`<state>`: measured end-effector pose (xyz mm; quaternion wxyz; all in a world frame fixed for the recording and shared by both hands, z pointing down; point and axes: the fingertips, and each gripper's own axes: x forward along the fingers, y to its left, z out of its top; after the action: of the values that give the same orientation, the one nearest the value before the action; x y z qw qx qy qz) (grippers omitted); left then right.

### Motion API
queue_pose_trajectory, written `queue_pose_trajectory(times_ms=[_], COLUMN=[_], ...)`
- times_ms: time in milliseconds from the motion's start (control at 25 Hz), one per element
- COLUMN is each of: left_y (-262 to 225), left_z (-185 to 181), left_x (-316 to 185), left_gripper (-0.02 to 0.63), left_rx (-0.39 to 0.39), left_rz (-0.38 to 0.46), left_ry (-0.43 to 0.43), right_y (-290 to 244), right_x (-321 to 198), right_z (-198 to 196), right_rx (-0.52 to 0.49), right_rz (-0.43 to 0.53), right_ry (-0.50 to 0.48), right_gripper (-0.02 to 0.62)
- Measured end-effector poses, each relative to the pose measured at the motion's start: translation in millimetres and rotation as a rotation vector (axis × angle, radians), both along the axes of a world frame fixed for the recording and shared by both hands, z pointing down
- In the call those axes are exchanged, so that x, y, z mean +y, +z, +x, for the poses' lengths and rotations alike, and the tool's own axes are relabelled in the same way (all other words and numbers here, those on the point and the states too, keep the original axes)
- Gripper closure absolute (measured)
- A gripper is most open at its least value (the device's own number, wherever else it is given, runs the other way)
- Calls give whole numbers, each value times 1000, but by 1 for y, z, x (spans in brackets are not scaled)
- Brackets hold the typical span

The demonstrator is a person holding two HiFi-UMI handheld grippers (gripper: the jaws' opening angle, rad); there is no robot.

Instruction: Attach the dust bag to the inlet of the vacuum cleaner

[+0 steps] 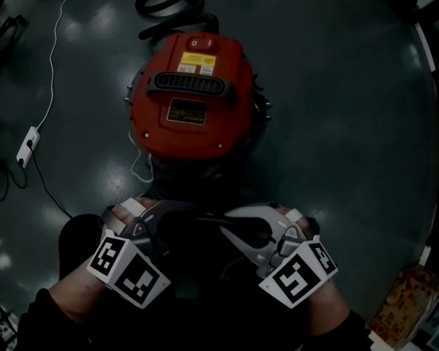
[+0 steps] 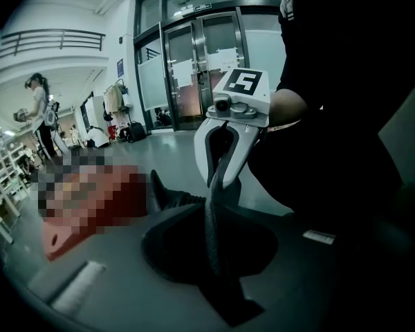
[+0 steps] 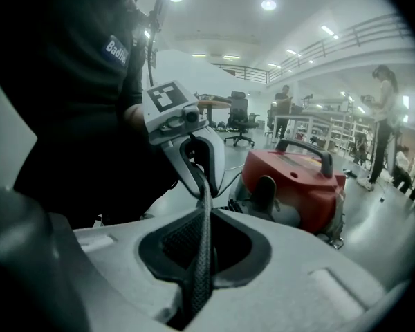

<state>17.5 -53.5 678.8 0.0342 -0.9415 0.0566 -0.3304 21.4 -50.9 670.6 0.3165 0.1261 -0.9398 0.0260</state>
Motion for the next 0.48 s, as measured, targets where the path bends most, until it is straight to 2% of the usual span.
queue_pose_trajectory(times_ms=[240, 480], left_y=[3, 4], left_z=[8, 0], left_x=[-4, -7], left_gripper=[557, 558], left_rx=[-25, 11], left_rz=[11, -20], left_ry=[4, -22], right_y=[4, 4], right_x=[-4, -8], right_z=[8, 0], right_rx=[-20, 11], right_rz=[-6, 23], right_ry=[28, -14], right_gripper=[565, 560])
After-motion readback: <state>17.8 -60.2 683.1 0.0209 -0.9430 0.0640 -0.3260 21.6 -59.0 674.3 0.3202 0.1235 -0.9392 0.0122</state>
